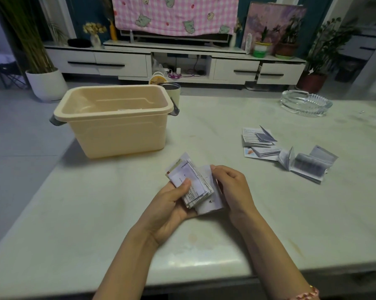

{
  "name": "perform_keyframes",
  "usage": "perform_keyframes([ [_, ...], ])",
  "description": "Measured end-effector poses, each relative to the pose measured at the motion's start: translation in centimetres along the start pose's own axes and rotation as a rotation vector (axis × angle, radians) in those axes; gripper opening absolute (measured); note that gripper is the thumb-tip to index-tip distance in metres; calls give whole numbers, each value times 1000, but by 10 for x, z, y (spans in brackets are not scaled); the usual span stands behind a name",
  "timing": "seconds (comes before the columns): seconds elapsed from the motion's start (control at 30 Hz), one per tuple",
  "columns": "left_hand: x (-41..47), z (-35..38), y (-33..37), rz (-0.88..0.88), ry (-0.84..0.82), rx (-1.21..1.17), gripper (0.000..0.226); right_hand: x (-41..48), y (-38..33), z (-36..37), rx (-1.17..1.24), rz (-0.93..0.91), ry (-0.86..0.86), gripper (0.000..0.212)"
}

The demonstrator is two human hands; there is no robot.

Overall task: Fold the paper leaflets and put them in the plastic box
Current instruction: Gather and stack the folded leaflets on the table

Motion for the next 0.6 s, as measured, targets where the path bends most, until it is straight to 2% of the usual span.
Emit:
perform_keyframes([
  [0.2,3,-2,0,58,15,71,42,2,7,15,68,3,232,20],
  [0.27,3,-2,0,78,22,86,39,3,7,15,48,-17,227,21],
  [0.37,3,-2,0,104,16,76,36,0,5,14,-30,-64,144,44],
  [0.4,3,-2,0,108,19,74,34,-1,5,13,-78,-96,137,46],
  [0.5,4,-3,-1,118,46,85,30,0,7,8,-92,-122,149,33],
  [0.6,4,-5,-1,127,65,106,29,1,11,5,33,-54,169,15],
])
Point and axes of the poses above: each hand's wrist, its own x-axis towards the middle knuckle, its own z-axis out of the palm, y = z × x, the point moved 2 cm from there along x, towards the middle knuckle, and after that the axes turned 14 degrees about -x, right-handed, at the moved point
